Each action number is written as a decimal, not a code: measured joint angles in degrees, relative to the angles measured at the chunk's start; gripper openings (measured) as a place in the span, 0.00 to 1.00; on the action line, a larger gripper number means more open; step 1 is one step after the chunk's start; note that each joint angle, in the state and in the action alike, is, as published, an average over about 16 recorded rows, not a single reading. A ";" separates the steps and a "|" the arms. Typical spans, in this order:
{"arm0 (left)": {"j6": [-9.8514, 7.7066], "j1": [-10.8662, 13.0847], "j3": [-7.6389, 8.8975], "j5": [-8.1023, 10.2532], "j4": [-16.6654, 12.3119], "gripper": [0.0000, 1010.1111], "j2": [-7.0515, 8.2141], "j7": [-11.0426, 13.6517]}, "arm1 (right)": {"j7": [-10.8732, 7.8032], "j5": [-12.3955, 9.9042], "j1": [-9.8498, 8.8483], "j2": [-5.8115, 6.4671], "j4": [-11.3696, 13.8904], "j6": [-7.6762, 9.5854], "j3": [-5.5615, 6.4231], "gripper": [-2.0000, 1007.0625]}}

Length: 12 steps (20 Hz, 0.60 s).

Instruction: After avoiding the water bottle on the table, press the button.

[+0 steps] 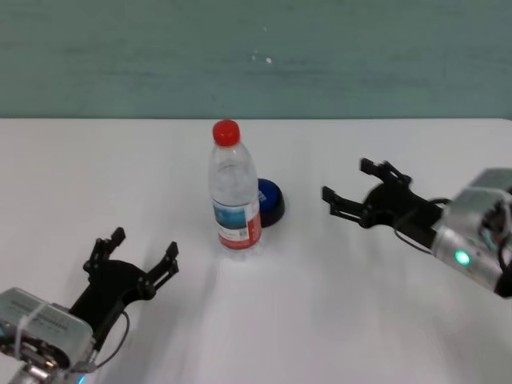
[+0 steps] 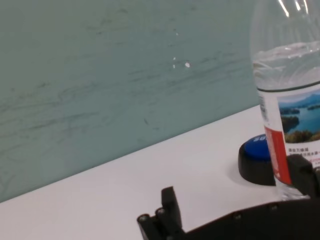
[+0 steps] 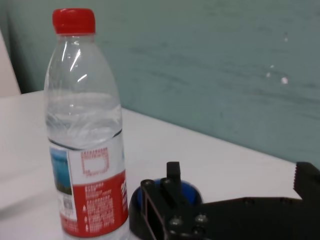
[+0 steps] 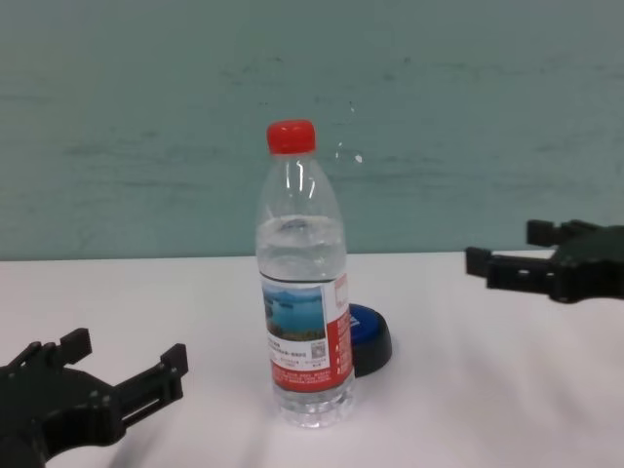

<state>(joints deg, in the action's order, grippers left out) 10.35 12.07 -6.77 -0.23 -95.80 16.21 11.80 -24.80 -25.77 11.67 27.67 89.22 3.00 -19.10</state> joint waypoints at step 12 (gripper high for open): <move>0.00 0.00 0.00 0.00 0.00 0.99 0.00 0.00 | 6.13 -1.90 -10.78 -2.49 6.14 -4.00 5.97 1.00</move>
<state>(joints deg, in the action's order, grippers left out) 10.35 12.07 -6.77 -0.23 -95.80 16.21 11.80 -18.67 -27.66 0.89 25.18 95.36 -1.00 -13.13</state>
